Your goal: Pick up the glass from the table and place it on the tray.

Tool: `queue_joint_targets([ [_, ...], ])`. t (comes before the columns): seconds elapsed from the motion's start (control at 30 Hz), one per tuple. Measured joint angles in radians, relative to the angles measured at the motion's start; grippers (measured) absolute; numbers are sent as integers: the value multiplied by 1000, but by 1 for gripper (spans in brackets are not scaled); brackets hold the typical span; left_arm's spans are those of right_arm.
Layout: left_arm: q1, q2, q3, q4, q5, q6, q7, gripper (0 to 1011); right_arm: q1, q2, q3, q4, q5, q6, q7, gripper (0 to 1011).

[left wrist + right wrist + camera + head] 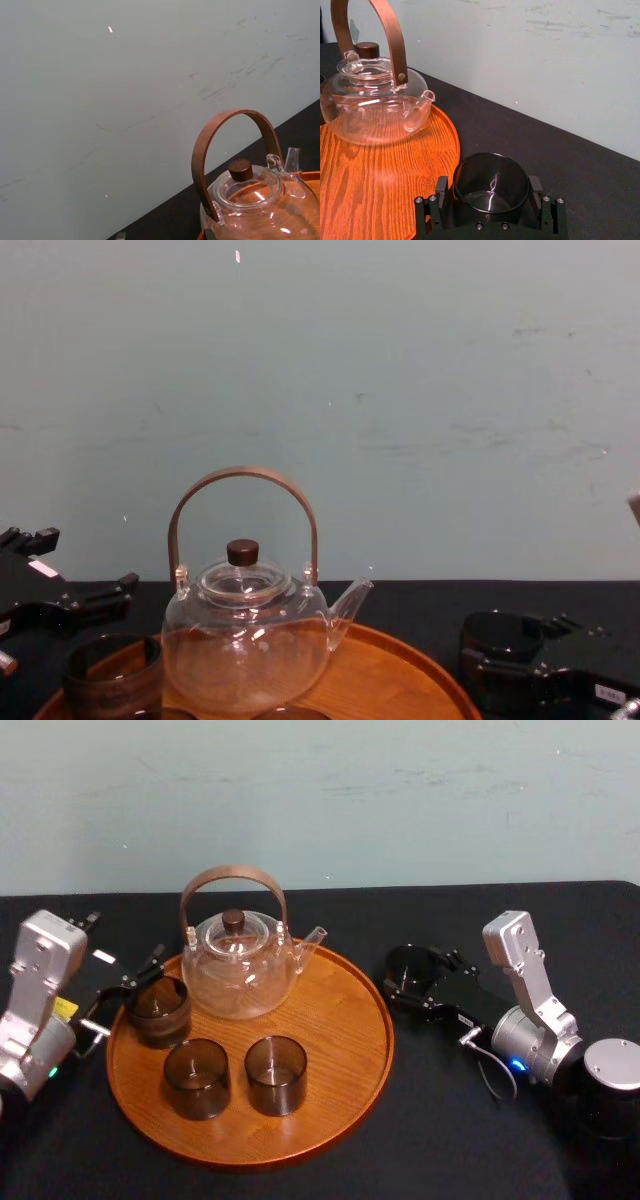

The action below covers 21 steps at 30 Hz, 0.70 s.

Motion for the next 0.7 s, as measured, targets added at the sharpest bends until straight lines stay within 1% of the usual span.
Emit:
queue_joint_targets([
  [0.3, 0, 0, 0, 0, 0, 0, 0, 1001, -1, 1, 2, -1, 0, 0, 0, 1002],
  [0.4, 0, 0, 0, 0, 0, 0, 0, 1002, -2, 1, 2, -2, 0, 1, -1, 944],
  [0.43, 0, 0, 0, 0, 0, 0, 0, 1002, -2, 1, 2, -3, 0, 1, -1, 944],
  [0.47, 0, 0, 0, 0, 0, 0, 0, 1002, -2, 1, 2, -3, 0, 1, -1, 913],
  [0.7, 0, 0, 0, 0, 0, 0, 0, 1001, -3, 2, 3, -4, 1, 1, -1, 904],
])
